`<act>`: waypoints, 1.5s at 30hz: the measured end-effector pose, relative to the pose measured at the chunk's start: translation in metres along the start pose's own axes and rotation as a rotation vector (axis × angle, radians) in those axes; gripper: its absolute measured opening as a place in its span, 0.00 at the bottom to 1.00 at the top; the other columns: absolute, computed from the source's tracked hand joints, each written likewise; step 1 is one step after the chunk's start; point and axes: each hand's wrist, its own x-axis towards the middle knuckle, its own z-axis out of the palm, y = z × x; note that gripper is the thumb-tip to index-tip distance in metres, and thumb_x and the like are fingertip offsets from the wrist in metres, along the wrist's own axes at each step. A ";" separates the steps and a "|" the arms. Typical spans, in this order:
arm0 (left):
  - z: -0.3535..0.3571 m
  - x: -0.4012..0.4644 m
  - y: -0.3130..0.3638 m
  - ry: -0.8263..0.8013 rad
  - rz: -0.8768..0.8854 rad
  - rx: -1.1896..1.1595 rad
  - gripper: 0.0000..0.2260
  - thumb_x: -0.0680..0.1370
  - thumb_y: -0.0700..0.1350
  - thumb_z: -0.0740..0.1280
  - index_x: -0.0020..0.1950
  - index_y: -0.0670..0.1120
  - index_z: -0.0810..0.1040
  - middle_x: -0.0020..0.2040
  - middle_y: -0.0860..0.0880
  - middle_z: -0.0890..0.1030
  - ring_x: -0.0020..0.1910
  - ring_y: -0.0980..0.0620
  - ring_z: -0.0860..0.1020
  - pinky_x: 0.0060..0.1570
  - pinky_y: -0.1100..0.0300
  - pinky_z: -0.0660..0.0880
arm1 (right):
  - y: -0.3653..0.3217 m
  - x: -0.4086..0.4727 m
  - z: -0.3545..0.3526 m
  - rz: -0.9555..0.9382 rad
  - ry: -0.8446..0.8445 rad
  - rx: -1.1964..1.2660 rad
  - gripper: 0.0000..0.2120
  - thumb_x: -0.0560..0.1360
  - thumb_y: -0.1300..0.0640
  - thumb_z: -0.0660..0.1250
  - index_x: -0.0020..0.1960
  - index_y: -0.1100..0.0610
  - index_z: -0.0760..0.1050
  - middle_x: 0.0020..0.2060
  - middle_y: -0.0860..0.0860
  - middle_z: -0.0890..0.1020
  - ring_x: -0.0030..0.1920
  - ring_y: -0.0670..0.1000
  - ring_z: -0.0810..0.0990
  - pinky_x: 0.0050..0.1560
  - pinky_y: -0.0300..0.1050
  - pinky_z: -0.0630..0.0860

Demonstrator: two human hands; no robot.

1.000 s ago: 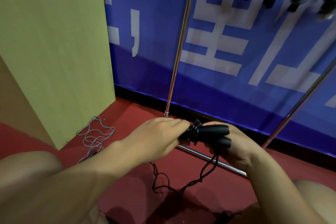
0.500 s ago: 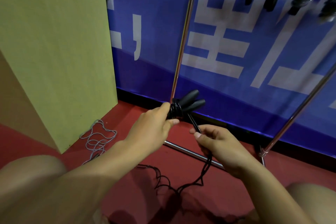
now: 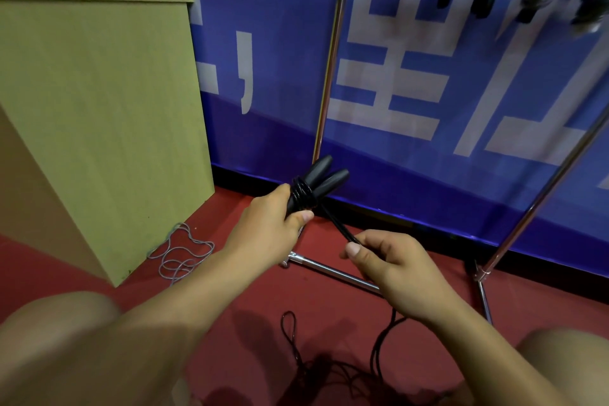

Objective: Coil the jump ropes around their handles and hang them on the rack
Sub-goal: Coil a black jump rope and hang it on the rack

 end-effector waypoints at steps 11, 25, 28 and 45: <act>0.007 0.011 -0.004 -0.161 -0.058 0.027 0.09 0.78 0.54 0.69 0.53 0.50 0.76 0.42 0.54 0.79 0.43 0.53 0.78 0.39 0.58 0.71 | -0.004 -0.008 0.005 -0.133 0.047 -0.020 0.19 0.77 0.45 0.62 0.37 0.59 0.76 0.26 0.45 0.68 0.29 0.42 0.66 0.30 0.39 0.63; 0.014 0.000 -0.002 -0.509 0.024 0.285 0.13 0.77 0.57 0.70 0.57 0.51 0.76 0.48 0.51 0.80 0.46 0.48 0.79 0.45 0.56 0.75 | -0.007 -0.009 0.004 -0.087 0.226 0.162 0.09 0.81 0.57 0.64 0.47 0.49 0.81 0.35 0.35 0.82 0.39 0.37 0.81 0.43 0.31 0.72; 0.016 -0.003 -0.003 -0.565 0.075 0.319 0.13 0.77 0.57 0.69 0.54 0.50 0.75 0.46 0.52 0.78 0.44 0.50 0.78 0.43 0.56 0.74 | -0.005 -0.008 0.004 -0.060 0.242 0.148 0.09 0.81 0.58 0.64 0.47 0.51 0.81 0.41 0.38 0.85 0.45 0.38 0.83 0.47 0.30 0.74; 0.017 -0.016 0.006 -0.645 0.302 0.276 0.11 0.79 0.55 0.69 0.41 0.58 0.68 0.36 0.57 0.74 0.35 0.60 0.73 0.33 0.61 0.64 | 0.009 0.003 -0.005 0.072 0.392 -0.107 0.08 0.78 0.51 0.68 0.41 0.49 0.81 0.33 0.46 0.84 0.38 0.45 0.81 0.42 0.45 0.76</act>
